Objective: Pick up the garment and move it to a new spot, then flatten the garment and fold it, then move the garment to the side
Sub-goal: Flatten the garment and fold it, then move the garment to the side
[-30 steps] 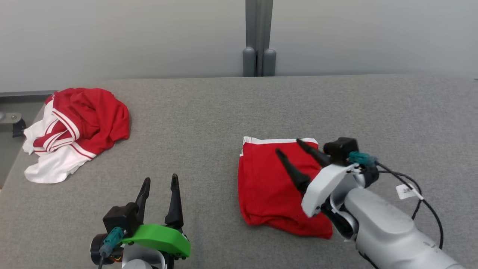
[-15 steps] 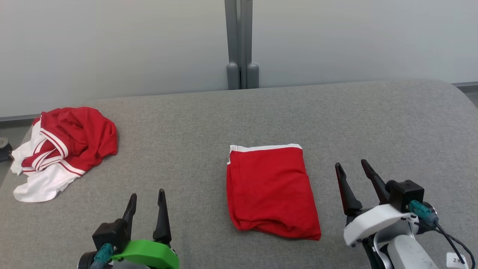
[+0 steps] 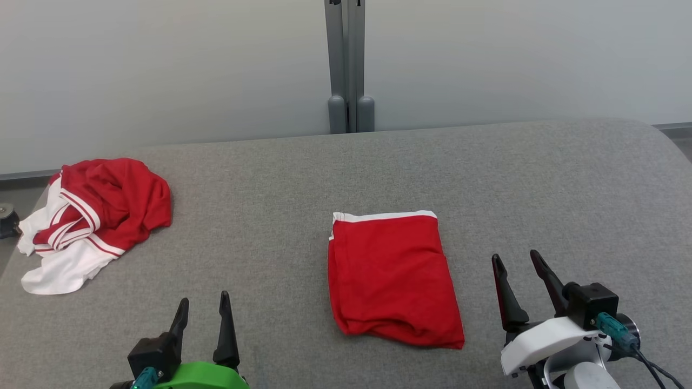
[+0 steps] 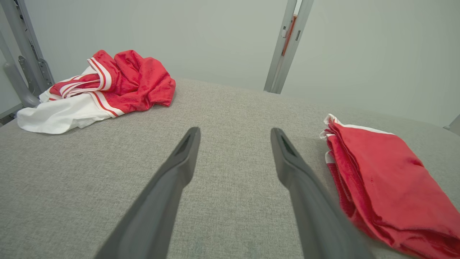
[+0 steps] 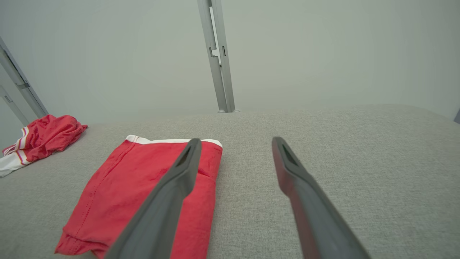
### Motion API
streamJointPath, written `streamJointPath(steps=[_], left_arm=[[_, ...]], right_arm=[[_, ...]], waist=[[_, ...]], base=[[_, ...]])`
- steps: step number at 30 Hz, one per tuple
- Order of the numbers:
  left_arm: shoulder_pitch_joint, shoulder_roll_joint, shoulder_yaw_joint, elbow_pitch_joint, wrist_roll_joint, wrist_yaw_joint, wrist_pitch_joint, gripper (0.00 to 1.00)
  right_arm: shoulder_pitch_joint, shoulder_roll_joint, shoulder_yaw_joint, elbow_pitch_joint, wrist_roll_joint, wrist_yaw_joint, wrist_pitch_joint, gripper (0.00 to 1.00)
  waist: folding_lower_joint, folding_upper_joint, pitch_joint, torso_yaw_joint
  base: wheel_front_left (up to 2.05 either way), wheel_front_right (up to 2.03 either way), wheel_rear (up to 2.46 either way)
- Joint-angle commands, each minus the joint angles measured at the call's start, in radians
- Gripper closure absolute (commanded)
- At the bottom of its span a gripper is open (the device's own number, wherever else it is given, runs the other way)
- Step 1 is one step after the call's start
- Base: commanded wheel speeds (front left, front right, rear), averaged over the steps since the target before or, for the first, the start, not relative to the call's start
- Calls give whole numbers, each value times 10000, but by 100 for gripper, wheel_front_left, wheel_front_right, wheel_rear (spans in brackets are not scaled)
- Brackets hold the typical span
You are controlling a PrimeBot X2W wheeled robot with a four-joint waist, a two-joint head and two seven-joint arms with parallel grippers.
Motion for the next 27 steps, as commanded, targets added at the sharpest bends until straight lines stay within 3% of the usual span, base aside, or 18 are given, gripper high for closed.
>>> streamJointPath(steps=[1,19,23,27], left_arm=[[120,4,58,36,127,-27,-35,0],[241,-9,-106,-10,17,119,-33,0],[165,-7,-193,-36,-7,129,-35,0],[95,-6,-316,-23,-57,133,-33,0]], right_arm=[[140,-1,11,-57,82,-13,-28,0],[27,1,-13,195,233,-12,-11,0],[-460,-46,-82,465,306,-12,752,0],[-1219,-484,-61,751,902,-13,2118,0]], waist=[[0,-1,-17,4],[0,-1,-90,76],[0,-1,-24,183],[0,-1,99,415]], base=[[0,0,0],[0,0,0],[0,0,0],[0,0,0]])
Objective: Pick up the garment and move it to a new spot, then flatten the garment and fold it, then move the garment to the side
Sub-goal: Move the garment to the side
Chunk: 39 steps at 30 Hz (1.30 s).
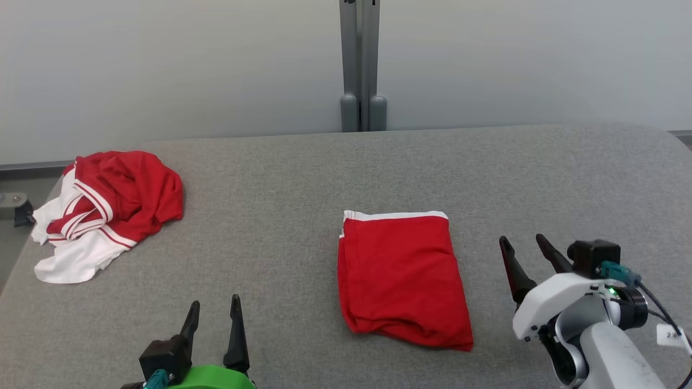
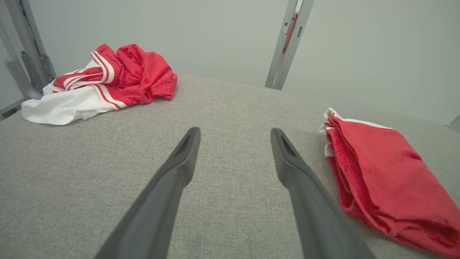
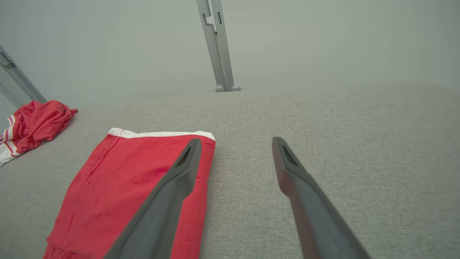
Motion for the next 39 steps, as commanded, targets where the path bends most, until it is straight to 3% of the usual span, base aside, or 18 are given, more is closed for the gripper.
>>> streamJointPath(steps=[1,6,12,25,26,27,30,35,39], left_arm=[[-9,19,-23,23,-57,40,-33,0],[-179,20,-190,93,-102,50,-35,0],[-338,21,-234,116,-34,82,-33,0],[-643,19,-196,97,74,-5,-35,0],[-653,19,-184,92,79,-9,-35,0],[-658,19,-174,86,77,-9,-35,0],[-676,19,-184,46,153,-29,-35,0],[-733,19,-243,-95,206,-87,-33,0],[-807,19,-329,-299,132,-98,-33,0]], right_arm=[[-255,-124,89,227,463,-15,577,0],[-1226,-773,531,1014,1807,-14,2369,0],[-1976,-1200,1257,2032,2944,-14,3537,0],[-2793,-1372,2096,4383,3968,-14,3798,0],[-2820,-1353,2150,4500,4056,-14,3772,40],[-2851,-1349,2206,4577,4139,-14,3781,60],[-2972,-1332,2468,4695,4403,-14,3684,100],[-3355,-1590,2852,4680,4535,-18,3126,100],[-3802,-1781,3301,4557,4431,-17,2806,100]], waist=[[0,-1,110,182],[0,-1,285,609],[0,-1,557,1197],[0,-1,1163,2057],[0,-1,1180,2073],[0,-1,1194,2079],[0,-1,1235,2030],[0,-1,1339,1589],[0,-1,1609,797]], base=[[0,0,0],[0,0,0],[0,0,0],[0,0,0],[0,0,0],[0,0,0],[0,0,0],[0,0,0],[0,0,0]])
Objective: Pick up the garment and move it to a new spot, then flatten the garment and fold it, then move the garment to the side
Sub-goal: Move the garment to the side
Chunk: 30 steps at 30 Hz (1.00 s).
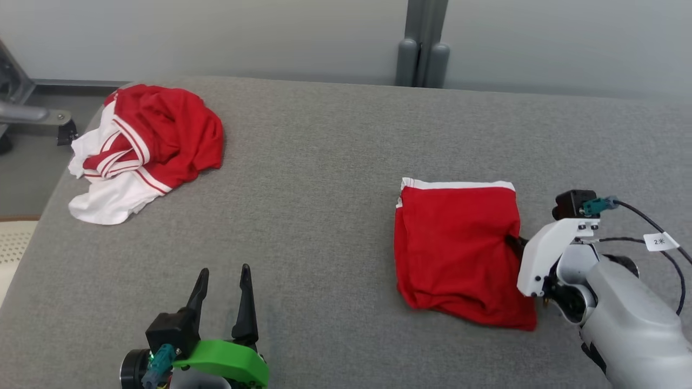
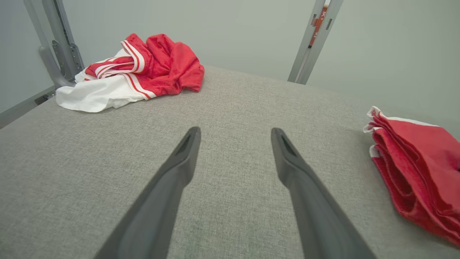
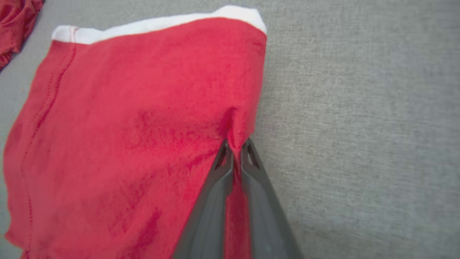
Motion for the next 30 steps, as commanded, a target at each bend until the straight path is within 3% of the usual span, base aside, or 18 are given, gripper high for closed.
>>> streamJointPath(steps=[1,7,15,22,30], left_arm=[[-214,23,-35,-80,-39,-14,-32,0],[-619,26,-94,-395,119,34,-21,0],[-1185,65,-72,-253,512,-120,-21,0],[-1392,259,-75,-184,705,-215,-21,0],[-1638,407,-146,-241,767,-158,-3,0]], right_arm=[[-275,-157,141,-81,-78,-19,-133,100],[-1248,-515,812,-221,-172,-19,-467,100],[-1841,-541,984,144,56,-17,-1175,100],[-2349,-362,1240,558,133,-17,-1652,100],[-2989,-461,1444,1168,210,-17,-2227,100]], waist=[[0,-1,352,-849],[0,-1,1148,-3034],[0,-1,1649,-4893],[0,-1,1951,-5443],[0,-1,2211,-4973]], base=[[0,0,0],[0,0,0],[0,0,0],[0,0,0],[0,0,0]])
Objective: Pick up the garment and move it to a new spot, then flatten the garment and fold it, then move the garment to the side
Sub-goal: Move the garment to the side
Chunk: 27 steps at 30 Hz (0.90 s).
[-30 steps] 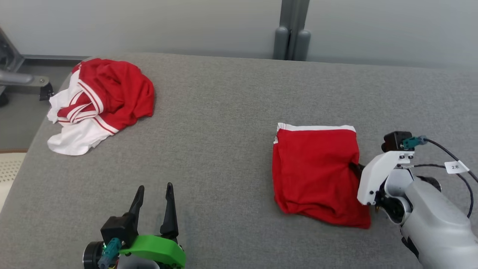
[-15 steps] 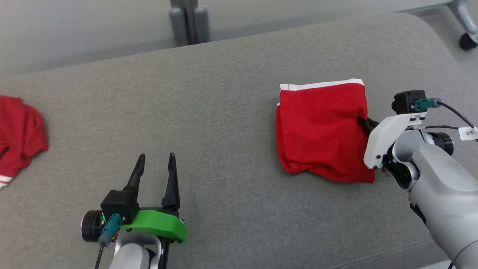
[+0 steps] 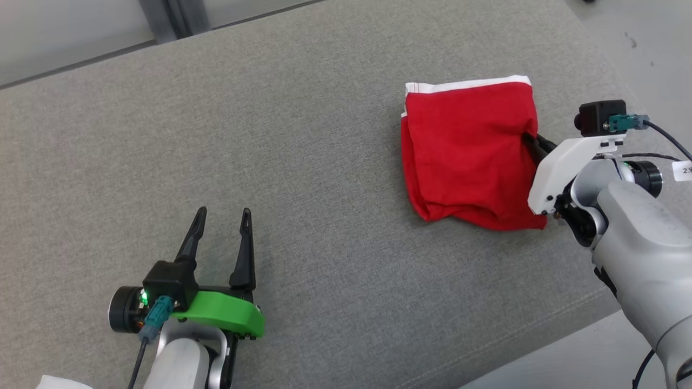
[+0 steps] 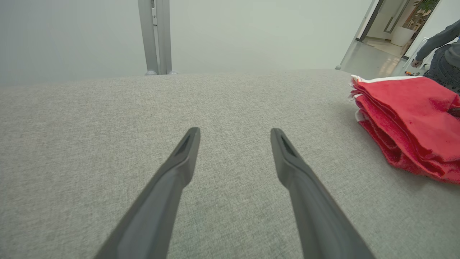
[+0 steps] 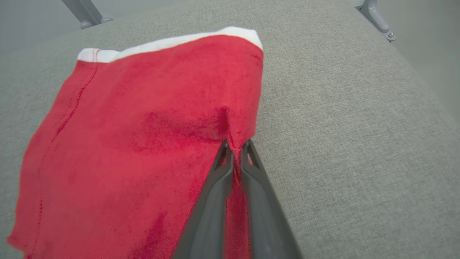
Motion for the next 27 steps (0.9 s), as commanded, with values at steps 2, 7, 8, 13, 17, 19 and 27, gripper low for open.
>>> streamJointPath(steps=[2,7,8,13,17,19,27], left_arm=[[-180,150,24,-105,10,76,15,0],[-277,232,25,-314,19,130,55,0],[-293,252,23,-355,31,147,78,0],[-460,331,-64,-612,95,153,178,0],[-496,356,-143,-805,132,175,218,0],[-472,380,-163,-913,136,206,230,0],[-300,418,-307,-1140,115,247,290,0]], right_arm=[[-334,-45,96,132,8,-15,-197,100],[-913,-394,158,491,162,-17,-504,100],[-1046,-456,181,571,150,-17,-533,100],[-1732,-985,181,1172,123,-17,-808,100],[-2164,-1537,193,1748,-17,-17,-1045,100],[-2331,-1839,204,2041,-114,-17,-1154,100],[-2864,-2518,489,2916,-899,-17,-1480,100]], waist=[[0,0,218,315],[0,0,459,840],[0,0,515,932],[0,0,849,1505],[0,0,989,1918],[0,0,1034,2060],[0,0,1112,2391]], base=[[0,0,0],[0,0,0],[0,0,0],[0,0,0],[0,0,0],[0,0,0],[0,0,0]])
